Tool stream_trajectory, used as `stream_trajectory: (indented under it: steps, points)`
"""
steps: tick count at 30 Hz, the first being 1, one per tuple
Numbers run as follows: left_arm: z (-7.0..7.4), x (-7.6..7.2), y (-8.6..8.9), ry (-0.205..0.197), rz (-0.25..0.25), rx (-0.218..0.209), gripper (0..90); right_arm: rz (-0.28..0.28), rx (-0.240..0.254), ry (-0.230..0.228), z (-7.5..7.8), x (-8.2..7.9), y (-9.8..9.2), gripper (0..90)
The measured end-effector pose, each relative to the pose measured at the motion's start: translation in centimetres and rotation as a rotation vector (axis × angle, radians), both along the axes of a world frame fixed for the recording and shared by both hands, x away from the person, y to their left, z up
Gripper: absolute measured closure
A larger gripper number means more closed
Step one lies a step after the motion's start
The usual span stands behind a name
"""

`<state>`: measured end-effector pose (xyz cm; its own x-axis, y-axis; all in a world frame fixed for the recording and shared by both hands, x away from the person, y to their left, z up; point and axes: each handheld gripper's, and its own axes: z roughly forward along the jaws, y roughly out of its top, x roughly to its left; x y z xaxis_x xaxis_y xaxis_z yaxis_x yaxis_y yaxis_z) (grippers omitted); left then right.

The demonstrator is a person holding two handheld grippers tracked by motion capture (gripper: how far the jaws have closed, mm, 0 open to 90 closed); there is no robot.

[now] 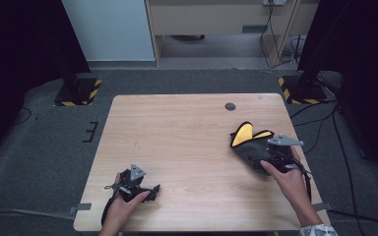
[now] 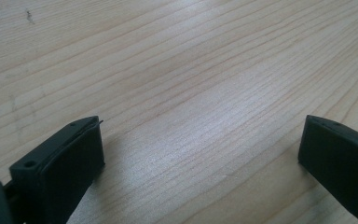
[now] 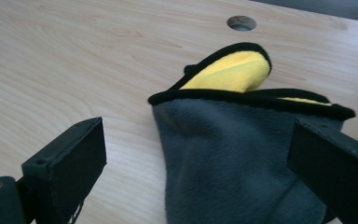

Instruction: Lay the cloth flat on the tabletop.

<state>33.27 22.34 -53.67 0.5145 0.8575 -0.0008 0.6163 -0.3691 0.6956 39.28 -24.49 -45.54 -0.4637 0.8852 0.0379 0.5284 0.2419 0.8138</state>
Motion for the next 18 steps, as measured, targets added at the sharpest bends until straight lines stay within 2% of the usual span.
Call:
stream_trajectory:
  steps: [6,9,18]
  points:
    - [0.0,0.1,0.0,0.001,-0.003,0.001,0.0,-0.028,-0.005,0.012,-0.2,1.1,-0.6,5.3]
    - [0.0,0.1,0.0,0.001,-0.003,0.001,0.0,-0.048,-0.035,0.039,-1.1,1.9,-0.6,5.9]
    - [0.0,0.1,0.0,0.0,-0.004,-0.001,0.0,-0.047,-0.079,0.07,-2.7,3.4,-0.2,11.8]
